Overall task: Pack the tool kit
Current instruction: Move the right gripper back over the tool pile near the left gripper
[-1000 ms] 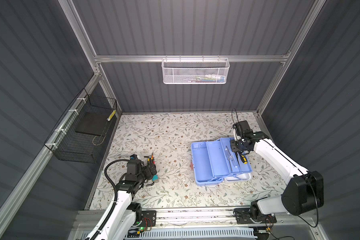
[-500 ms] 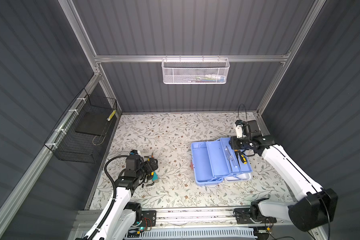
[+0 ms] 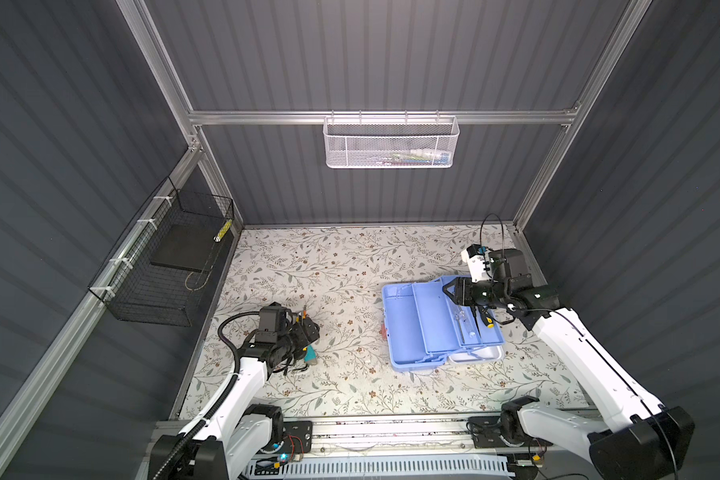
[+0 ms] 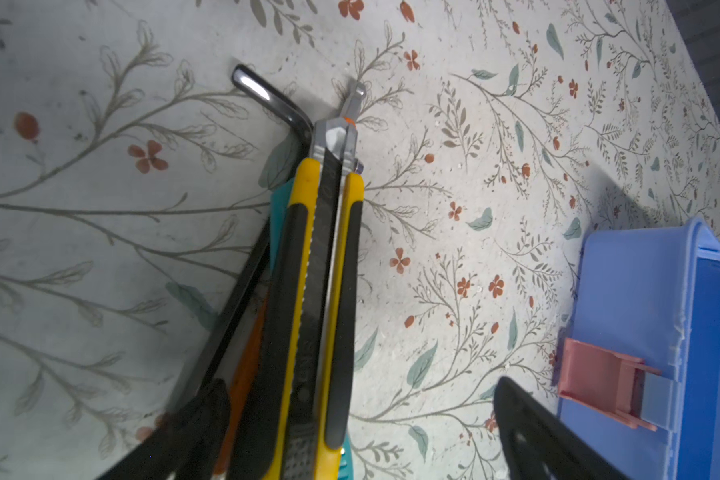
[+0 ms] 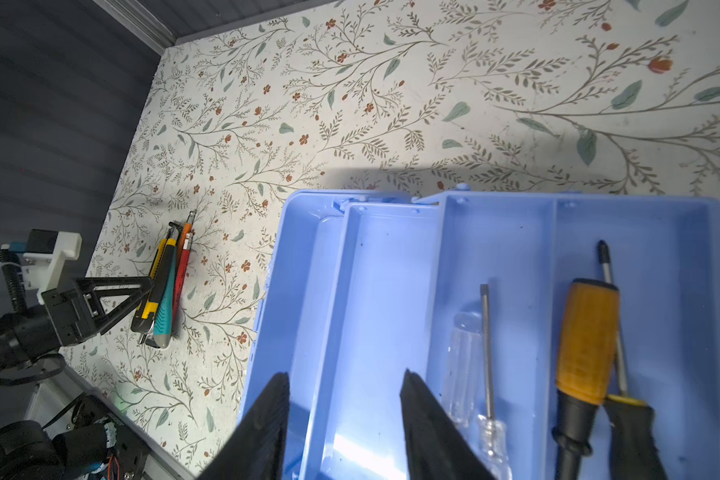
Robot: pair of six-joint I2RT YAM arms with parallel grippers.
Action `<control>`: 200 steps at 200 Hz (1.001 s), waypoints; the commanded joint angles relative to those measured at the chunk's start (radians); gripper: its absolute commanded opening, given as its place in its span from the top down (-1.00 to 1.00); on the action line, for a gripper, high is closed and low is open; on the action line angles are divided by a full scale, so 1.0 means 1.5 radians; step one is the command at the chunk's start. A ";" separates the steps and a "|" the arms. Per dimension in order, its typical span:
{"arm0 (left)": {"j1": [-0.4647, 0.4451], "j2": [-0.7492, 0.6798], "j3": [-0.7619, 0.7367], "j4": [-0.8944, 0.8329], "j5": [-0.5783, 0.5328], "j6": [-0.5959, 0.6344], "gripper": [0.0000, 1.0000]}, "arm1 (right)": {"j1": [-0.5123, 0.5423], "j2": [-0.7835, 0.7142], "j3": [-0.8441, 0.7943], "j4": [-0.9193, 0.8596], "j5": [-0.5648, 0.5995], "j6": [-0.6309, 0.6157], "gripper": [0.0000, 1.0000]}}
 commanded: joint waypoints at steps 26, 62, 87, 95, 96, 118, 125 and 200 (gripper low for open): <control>-0.077 0.011 0.042 0.030 -0.027 -0.018 -0.99 | 0.003 -0.001 -0.016 0.017 -0.040 0.007 0.05; -0.119 0.039 0.038 0.061 -0.029 -0.043 -0.99 | 0.018 0.024 0.000 0.003 -0.031 -0.002 0.04; -0.129 0.039 0.036 0.078 -0.042 -0.041 -0.99 | 0.072 0.040 0.028 -0.010 0.032 -0.011 0.02; -0.129 0.038 0.043 0.071 -0.051 -0.035 -0.99 | 0.109 0.054 0.044 -0.019 0.065 -0.021 0.01; -0.129 0.037 0.045 0.070 -0.052 -0.034 -0.99 | 0.113 0.056 0.047 -0.020 0.070 -0.023 0.01; -0.129 0.015 0.087 -0.009 -0.117 -0.002 -0.99 | 0.201 0.121 0.097 -0.026 0.110 -0.021 -0.01; -0.128 0.005 0.104 -0.044 -0.159 0.005 -0.99 | 0.229 0.147 0.111 -0.016 0.110 -0.012 -0.02; -0.111 -0.126 0.114 -0.178 -0.321 -0.046 -0.99 | 0.439 0.551 0.385 0.015 0.167 0.064 -0.22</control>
